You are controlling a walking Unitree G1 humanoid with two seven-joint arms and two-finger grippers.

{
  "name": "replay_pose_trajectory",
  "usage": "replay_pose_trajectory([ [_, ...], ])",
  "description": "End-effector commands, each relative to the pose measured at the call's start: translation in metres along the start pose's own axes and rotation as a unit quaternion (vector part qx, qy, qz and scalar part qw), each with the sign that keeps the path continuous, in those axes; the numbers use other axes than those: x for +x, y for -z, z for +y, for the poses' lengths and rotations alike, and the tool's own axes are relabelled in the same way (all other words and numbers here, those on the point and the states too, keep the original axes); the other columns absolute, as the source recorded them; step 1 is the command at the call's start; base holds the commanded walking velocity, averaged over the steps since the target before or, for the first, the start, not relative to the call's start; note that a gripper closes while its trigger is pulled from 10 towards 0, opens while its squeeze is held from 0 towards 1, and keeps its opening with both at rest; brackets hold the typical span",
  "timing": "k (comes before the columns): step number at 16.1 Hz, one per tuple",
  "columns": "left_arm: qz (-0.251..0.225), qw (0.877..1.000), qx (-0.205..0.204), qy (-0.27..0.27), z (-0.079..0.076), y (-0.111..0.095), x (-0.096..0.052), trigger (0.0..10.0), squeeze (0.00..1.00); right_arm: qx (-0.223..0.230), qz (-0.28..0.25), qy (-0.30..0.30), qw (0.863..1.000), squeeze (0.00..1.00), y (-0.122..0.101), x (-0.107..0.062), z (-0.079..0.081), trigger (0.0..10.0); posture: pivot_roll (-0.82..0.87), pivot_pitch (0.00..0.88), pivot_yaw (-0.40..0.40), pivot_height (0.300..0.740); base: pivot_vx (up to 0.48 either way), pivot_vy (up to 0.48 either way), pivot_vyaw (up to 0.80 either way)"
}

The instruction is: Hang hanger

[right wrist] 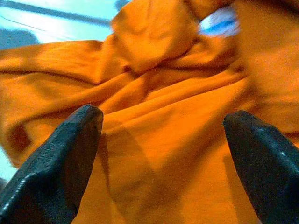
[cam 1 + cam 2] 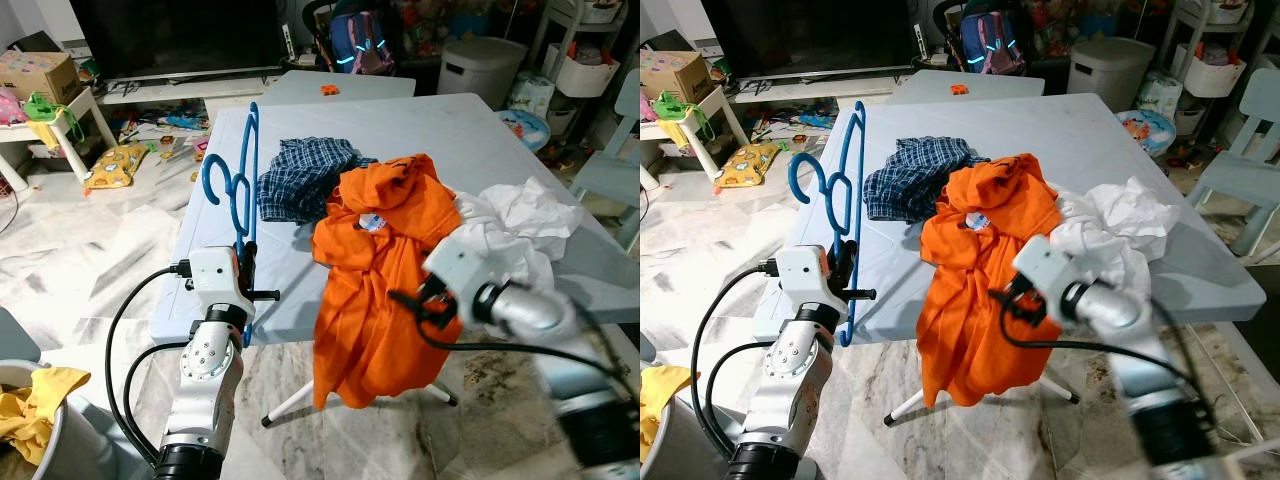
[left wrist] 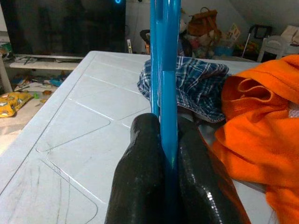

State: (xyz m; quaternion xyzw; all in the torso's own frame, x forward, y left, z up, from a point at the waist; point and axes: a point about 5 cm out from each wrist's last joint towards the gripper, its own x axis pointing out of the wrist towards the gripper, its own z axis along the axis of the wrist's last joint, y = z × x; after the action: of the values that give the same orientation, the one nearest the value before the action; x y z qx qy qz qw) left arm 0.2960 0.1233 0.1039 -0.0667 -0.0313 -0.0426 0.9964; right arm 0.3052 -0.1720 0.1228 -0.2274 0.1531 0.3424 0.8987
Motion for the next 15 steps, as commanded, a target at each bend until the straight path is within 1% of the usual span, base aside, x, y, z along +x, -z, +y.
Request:
replay_pose_trajectory([
  [1, 0.005, 1.0, -0.001, 0.0, 0.001, 0.002, 0.001, 10.0, 0.0, 0.024, 0.009, 0.008, 1.0, 1.0, 0.004, 0.001, -0.001, 10.0, -0.2, 0.0, 0.06, 0.74, 0.0, 0.0, 0.0],
  [2, 0.006, 1.0, -0.001, -0.001, 0.002, 0.002, 0.001, 10.0, 0.0, 0.045, 0.021, 0.013, 0.999, 1.0, 0.01, 0.005, 0.003, 10.0, -0.19, 0.0, 0.058, 0.74, 0.0, 0.0, 0.0],
  [3, 0.006, 1.0, 0.0, -0.002, 0.003, 0.002, 0.0, 10.0, 0.0, 0.061, 0.032, 0.02, 0.997, 0.83, 0.014, 0.008, 0.006, 10.0, -0.19, 0.0, 0.057, 0.74, 0.0, 0.0, 0.0],
  [4, 0.006, 1.0, 0.0, -0.003, 0.003, 0.002, 0.0, 10.0, 0.0, 0.065, 0.04, 0.021, 0.997, 0.66, 0.016, 0.01, 0.01, 10.0, -0.19, 0.0, 0.057, 0.74, 0.0, 0.0, 0.0],
  [5, 0.005, 1.0, 0.0, -0.003, 0.004, 0.002, 0.0, 10.0, 0.0, 0.079, 0.052, 0.034, 0.995, 0.0, 0.02, 0.014, 0.014, 10.0, -0.19, 0.0, 0.056, 0.74, 0.0, 0.0, 0.0],
  [6, 0.006, 1.0, 0.0, -0.004, 0.004, 0.002, 0.0, 10.0, 0.0, 0.091, 0.059, 0.037, 0.993, 0.0, 0.024, 0.017, 0.019, 10.0, -0.19, 0.0, 0.056, 0.74, 0.0, 0.0, 0.0],
  [8, 0.005, 1.0, 0.0, -0.004, 0.004, 0.002, 0.001, 10.0, 0.0, 0.098, 0.069, 0.038, 0.992, 0.0, 0.029, 0.023, 0.028, 10.0, -0.18, 0.0, 0.055, 0.74, 0.0, 0.0, 0.0],
  [9, 0.005, 1.0, 0.0, -0.004, 0.004, 0.002, 0.0, 10.0, 0.0, 0.1, 0.07, 0.04, 0.992, 0.0, 0.031, 0.024, 0.03, 8.6, -0.18, 0.0, 0.055, 0.74, 0.0, 0.0, 0.0],
  [10, 0.006, 1.0, -0.001, -0.004, 0.003, 0.002, 0.001, 10.0, 0.0, 0.106, 0.074, 0.052, 0.99, 0.0, 0.032, 0.029, 0.035, 0.0, -0.19, 0.0, 0.055, 0.74, 0.0, 0.0, 0.0],
  [11, 0.006, 1.0, -0.002, -0.003, 0.003, 0.002, 0.001, 10.0, 0.0, 0.109, 0.074, 0.051, 0.99, 0.0, 0.032, 0.033, 0.04, 0.0, -0.19, 0.0, 0.055, 0.74, 0.0, 0.0, 0.0],
  [15, 0.005, 1.0, -0.002, -0.002, 0.001, 0.002, 0.001, 10.0, 0.0, 0.113, 0.072, 0.055, 0.989, 0.0, 0.032, 0.035, 0.039, 0.0, -0.19, 0.0, 0.054, 0.74, 0.0, 0.0, 0.0],
])
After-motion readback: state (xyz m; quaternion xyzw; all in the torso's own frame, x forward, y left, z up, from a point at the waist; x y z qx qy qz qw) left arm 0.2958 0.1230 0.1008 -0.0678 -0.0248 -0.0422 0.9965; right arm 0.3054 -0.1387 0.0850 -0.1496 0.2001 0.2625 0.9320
